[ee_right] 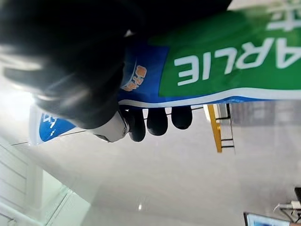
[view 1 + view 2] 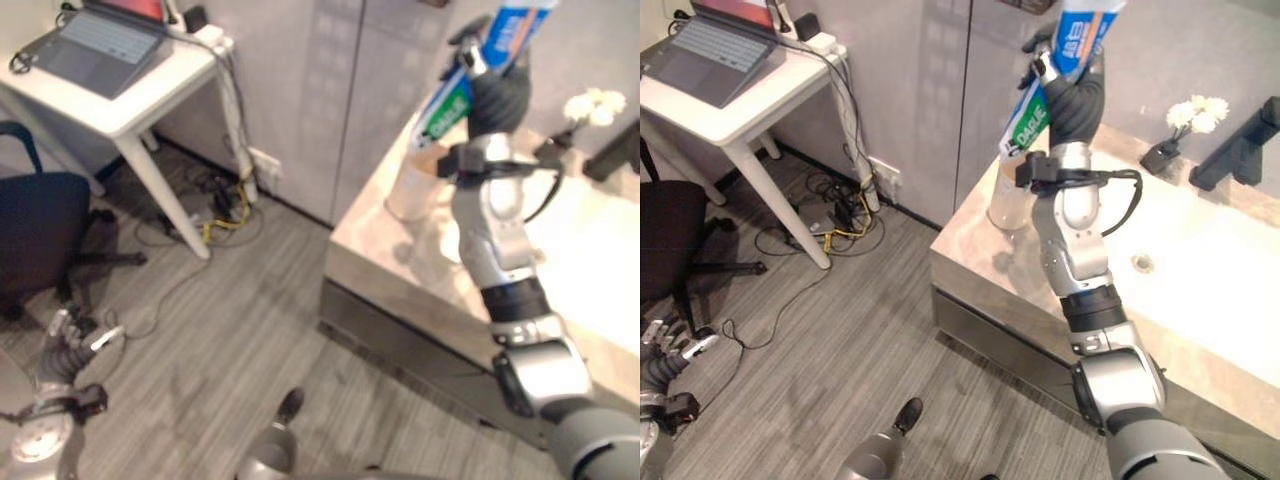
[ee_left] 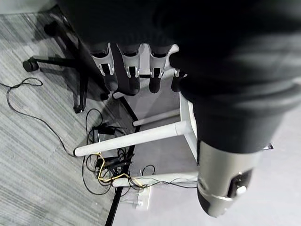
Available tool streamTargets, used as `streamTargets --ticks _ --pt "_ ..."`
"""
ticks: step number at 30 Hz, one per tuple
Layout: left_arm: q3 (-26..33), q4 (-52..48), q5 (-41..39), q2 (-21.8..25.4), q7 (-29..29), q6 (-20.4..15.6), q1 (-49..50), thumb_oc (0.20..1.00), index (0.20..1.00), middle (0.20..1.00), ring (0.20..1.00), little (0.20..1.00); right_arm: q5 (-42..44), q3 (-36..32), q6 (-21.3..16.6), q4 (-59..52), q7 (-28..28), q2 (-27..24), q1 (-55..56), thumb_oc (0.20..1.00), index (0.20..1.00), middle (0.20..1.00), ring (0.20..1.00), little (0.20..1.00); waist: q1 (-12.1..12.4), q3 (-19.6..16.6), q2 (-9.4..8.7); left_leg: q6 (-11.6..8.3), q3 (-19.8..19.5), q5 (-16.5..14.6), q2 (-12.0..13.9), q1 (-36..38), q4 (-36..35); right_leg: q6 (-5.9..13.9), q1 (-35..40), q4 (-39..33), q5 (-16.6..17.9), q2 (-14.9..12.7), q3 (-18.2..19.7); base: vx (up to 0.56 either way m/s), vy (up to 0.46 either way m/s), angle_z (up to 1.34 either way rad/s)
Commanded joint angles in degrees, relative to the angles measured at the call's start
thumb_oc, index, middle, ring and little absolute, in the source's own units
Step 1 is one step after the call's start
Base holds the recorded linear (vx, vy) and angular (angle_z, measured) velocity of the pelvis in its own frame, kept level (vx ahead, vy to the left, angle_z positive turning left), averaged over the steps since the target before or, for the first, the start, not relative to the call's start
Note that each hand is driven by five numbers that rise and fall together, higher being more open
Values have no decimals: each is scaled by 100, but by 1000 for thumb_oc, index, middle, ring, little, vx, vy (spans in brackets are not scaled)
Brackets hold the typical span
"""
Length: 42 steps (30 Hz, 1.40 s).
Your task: Put brush and paste in cup on sink, flatten towel.
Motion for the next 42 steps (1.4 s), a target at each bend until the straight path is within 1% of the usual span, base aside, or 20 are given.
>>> streamTargets --ticks 1,10,18,25,32,33,34,35,42 --pt "23 -213 45 247 -3 -231 106 1000 1000 1000 1000 1000 -302 308 -247 107 -116 -439 -822 200 200 200 200 200 -17 -350 49 355 -121 -543 -17 97 -18 128 319 32 -260 -82 18 -19 6 -11" --pt "-18 -257 52 224 -29 -216 160 1000 1000 1000 1000 1000 -213 588 -60 399 60 -491 -835 200 200 200 200 200 -54 -336 48 368 -103 -540 -15 82 -18 133 273 32 -224 -82 49 -8 -1 -3" --pt "-89 -276 29 168 -19 -208 167 1000 1000 1000 1000 1000 -207 698 8 640 64 -374 -817 200 200 200 200 200 -59 -327 33 379 -114 -534 -21 72 -18 133 265 32 -207 -79 36 0 0 0" --pt "-154 -284 65 197 -40 -208 177 1000 1000 1000 1000 1000 -262 744 30 767 48 -372 -767 200 200 200 200 200 -56 -309 9 388 -136 -532 -40 51 -18 140 253 32 -202 -80 34 0 0 0" --pt "-191 -272 43 188 -39 -216 191 1000 1000 1000 1000 1000 -304 739 58 953 -4 -356 -788 200 200 200 200 200 -60 -308 24 401 -111 -535 -39 58 -18 148 241 32 -174 -90 34 0 0 0" --pt "-195 -274 42 183 -45 -215 202 1000 1000 1000 1000 1000 -306 747 70 975 8 -354 -779 423 423 423 423 423 -63 -307 25 404 -108 -535 -39 62 -18 147 238 32 -173 -88 42 0 0 0" --pt "-200 -277 25 183 -50 -221 208 1000 1000 1000 1000 1000 -367 774 95 1010 8 -379 -793 906 906 906 906 906 -68 -307 31 406 -97 -534 -38 63 -18 144 233 32 -175 -84 59 0 0 0" --pt "-187 -290 35 180 -46 -226 226 1000 1000 1000 1000 1000 -430 804 125 1062 -3 -420 -799 1000 1000 1000 1000 1000 -76 -310 43 408 -89 -536 -37 74 -18 144 234 32 -175 -84 76 0 0 0" --pt "-223 -318 72 192 -36 -235 227 1000 1000 1000 1000 1000 -649 800 161 1232 -127 -406 -833 1000 1000 1000 1000 1000 -71 -299 83 414 -53 -541 -27 103 -18 143 237 32 -168 -93 116 0 0 0"
